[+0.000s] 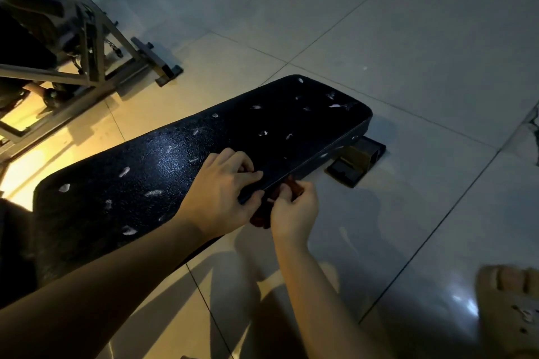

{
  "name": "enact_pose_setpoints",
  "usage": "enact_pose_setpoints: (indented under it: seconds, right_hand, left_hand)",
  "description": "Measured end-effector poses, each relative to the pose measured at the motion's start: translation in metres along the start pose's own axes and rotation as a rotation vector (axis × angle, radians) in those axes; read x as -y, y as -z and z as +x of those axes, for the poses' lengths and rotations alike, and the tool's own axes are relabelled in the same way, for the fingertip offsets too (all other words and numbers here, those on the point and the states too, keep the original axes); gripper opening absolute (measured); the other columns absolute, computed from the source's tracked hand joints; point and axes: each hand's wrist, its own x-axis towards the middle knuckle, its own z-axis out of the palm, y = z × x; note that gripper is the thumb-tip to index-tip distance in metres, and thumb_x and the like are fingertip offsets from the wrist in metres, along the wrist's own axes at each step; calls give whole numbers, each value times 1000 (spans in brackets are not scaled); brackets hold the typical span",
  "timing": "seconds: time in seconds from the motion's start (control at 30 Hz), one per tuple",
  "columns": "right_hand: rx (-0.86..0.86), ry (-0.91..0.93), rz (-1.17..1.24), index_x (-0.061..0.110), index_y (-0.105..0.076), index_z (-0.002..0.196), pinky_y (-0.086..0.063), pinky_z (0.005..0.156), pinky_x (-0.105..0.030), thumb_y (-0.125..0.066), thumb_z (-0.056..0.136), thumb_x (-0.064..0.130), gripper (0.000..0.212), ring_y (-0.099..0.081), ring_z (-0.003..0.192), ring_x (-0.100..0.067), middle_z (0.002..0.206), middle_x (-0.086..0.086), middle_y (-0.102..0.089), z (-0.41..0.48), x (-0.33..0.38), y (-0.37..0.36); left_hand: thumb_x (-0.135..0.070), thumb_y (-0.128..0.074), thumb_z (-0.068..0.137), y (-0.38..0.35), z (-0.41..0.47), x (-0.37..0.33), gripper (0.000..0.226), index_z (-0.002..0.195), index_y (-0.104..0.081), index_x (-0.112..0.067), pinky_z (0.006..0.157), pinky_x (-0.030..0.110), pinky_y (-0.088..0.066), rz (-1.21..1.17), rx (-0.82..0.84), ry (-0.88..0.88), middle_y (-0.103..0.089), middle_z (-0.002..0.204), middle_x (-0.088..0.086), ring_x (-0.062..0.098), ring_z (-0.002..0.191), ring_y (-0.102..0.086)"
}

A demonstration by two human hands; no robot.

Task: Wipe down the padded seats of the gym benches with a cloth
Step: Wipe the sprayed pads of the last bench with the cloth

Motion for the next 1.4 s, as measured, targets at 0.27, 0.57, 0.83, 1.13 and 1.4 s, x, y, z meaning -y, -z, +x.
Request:
enact_pose_setpoints:
  seconds: [0.27,0.57,0.83,1.13,1.4]
  right_hand:
    - [0,95,-76,21,-51,106,-56,78,-25,-54,102,11,11,-65,90,-12,98,8,-60,-6,2,-1]
    - [40,-3,-72,29,-50,103,-55,78,-21,-53,102,14,15,-64,90,-7,99,8,-61,-3,0,2]
    - [-30,-36,-50,35,-48,94,-62,76,-42,-52,101,17,20,-69,84,-18,94,3,-65,3,-6,-2]
    - [-128,-133,-50,20,-57,106,-60,85,-48,-57,101,15,7,-69,91,-24,96,-1,-67,53,-2,18]
    - [-201,-120,87,15,-71,99,-49,51,-12,-70,93,12,6,-69,70,-6,83,2,-71,46,12,33]
  left_hand:
    - [-44,-60,87,0,-1,-1,41,111,-78,-16,82,35,-35,0,-10,3,-57,103,-3,22,97,-50]
    - [-44,-60,87,-1,0,1,40,111,-78,-18,82,33,-33,-5,-12,4,-56,102,-5,20,97,-50]
    - [-44,-60,87,-2,-1,2,40,111,-78,-17,85,32,-35,-34,-11,3,-56,102,-5,20,99,-52]
    - [-42,-64,88,-5,-1,5,37,112,-77,-18,85,36,-38,-33,-20,-11,-56,104,-5,20,100,-51]
    - [-43,-62,87,-3,0,4,39,112,-78,-17,83,30,-30,-30,-20,-2,-57,104,-4,21,100,-52]
